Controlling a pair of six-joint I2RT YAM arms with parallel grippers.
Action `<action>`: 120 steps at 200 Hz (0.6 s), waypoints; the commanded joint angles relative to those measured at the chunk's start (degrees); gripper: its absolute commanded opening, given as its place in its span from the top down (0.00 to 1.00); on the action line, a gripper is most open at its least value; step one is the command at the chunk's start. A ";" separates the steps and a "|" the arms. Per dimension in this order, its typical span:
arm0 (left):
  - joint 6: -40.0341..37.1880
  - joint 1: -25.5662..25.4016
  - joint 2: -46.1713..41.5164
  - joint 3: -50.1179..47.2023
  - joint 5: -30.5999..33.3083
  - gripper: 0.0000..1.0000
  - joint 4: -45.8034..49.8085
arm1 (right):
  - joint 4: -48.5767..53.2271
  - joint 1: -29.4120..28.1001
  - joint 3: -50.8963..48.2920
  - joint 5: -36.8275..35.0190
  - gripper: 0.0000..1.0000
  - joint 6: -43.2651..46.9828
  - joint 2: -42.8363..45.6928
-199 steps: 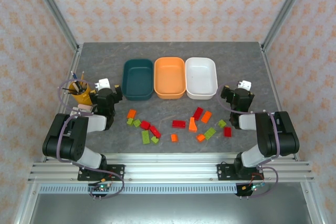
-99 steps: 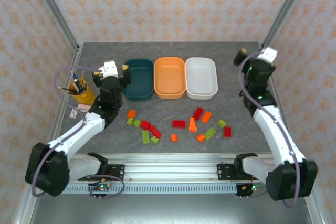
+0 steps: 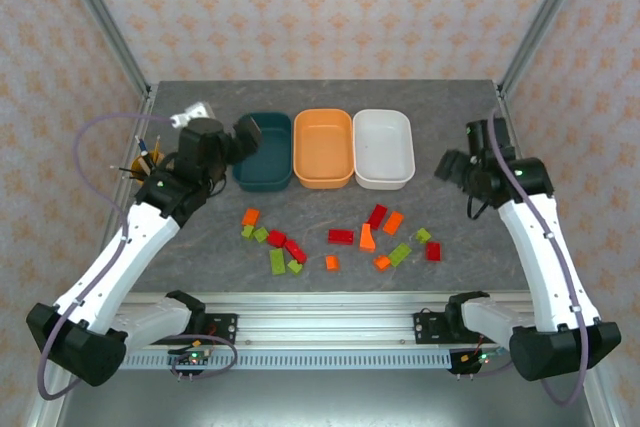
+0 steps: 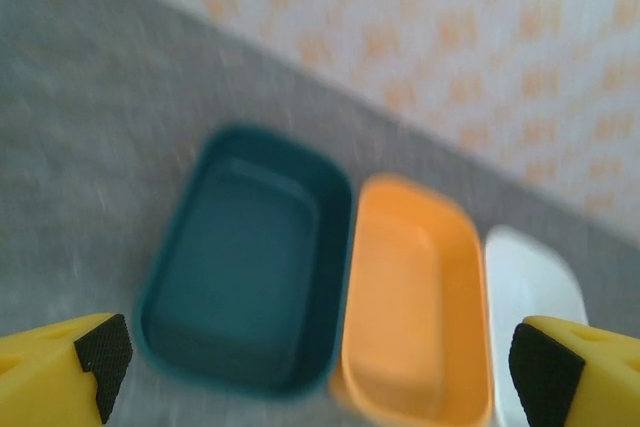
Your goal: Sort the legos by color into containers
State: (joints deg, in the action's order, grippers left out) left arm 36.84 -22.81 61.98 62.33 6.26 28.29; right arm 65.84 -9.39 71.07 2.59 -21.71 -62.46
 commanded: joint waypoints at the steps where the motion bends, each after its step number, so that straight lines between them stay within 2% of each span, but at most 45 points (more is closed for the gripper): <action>1: 1.23 -3.99 -2.77 -4.66 -9.14 0.00 8.02 | 9.39 -2.18 -6.68 5.13 0.20 -1.87 1.17; 34: 2.12 -13.36 -7.57 -11.73 -10.91 0.00 7.30 | 2.80 -6.25 -17.98 8.09 0.21 -4.93 0.65; 40: 2.52 -15.00 -8.10 -12.70 -11.12 0.00 6.97 | 1.14 -6.70 -19.67 8.33 0.26 -5.44 0.18; 69: 4.75 -21.05 -9.07 -15.60 -11.20 0.00 5.35 | -0.06 -8.27 -20.11 6.02 0.30 -8.77 -4.49; 87: 5.41 -23.42 -9.20 -16.31 -10.21 0.00 5.02 | -2.92 -8.20 -22.90 5.46 0.32 -11.01 -4.84; 120: 6.66 -24.31 -10.11 -17.22 -9.56 0.00 4.07 | -6.86 -8.23 -26.92 4.23 0.34 -16.09 -4.59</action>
State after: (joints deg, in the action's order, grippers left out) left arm 41.65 -46.65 53.58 46.02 -4.12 33.54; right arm 61.73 -17.34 45.89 9.76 -32.49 -67.24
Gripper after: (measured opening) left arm 0.997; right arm 0.664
